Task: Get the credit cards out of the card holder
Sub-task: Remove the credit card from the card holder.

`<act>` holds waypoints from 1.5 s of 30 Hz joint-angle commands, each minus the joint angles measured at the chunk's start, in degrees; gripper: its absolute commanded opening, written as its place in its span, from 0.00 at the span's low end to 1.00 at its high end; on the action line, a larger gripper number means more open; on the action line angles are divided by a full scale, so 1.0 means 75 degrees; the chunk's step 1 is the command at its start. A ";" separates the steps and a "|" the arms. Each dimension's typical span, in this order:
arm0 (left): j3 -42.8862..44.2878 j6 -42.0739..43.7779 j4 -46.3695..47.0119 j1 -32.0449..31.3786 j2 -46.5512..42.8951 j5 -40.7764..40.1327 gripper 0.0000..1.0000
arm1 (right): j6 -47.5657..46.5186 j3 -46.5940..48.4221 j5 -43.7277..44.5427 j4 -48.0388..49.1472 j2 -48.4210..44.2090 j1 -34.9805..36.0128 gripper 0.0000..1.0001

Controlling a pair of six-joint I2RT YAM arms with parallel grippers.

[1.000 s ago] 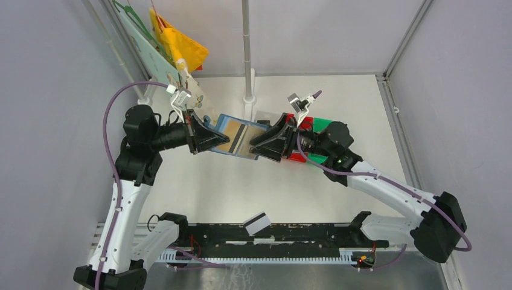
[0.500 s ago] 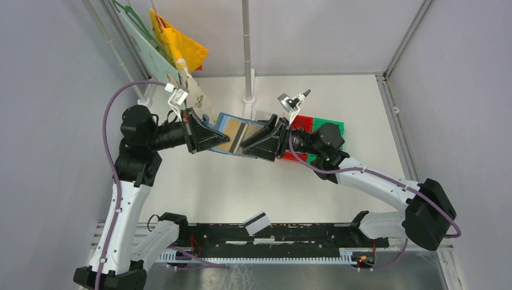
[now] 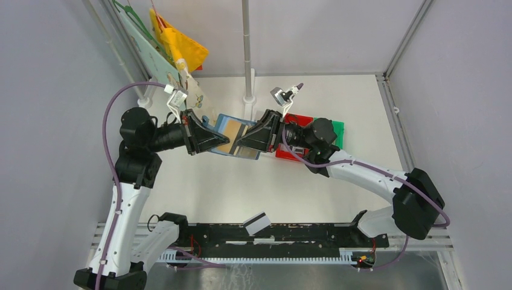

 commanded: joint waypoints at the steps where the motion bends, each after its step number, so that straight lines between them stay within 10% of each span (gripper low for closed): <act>1: 0.0003 -0.0072 0.0186 -0.0019 -0.0108 0.0263 0.02 | 0.0552 0.0382 -0.0082 0.1291 0.0145 0.0016 0.17; 14: 0.0439 -0.0064 0.0043 -0.0013 0.0011 0.0174 0.03 | 0.0350 -0.0502 -0.0080 0.1354 -0.0468 -0.0068 0.00; 22: 0.0335 -0.0327 0.0269 -0.0021 -0.0085 0.0106 0.03 | 0.0762 -0.0522 -0.0017 0.2071 -0.0382 -0.0069 0.24; 31: 0.0344 -0.0385 0.0283 -0.0009 -0.0110 0.0087 0.06 | 0.1038 -0.0649 0.0011 0.2697 -0.0282 0.0034 0.01; 45: 0.0417 -0.1266 0.0951 -0.0016 -0.0139 0.0093 0.18 | 0.0887 -0.1180 0.0064 0.2607 -0.0630 -0.0034 0.00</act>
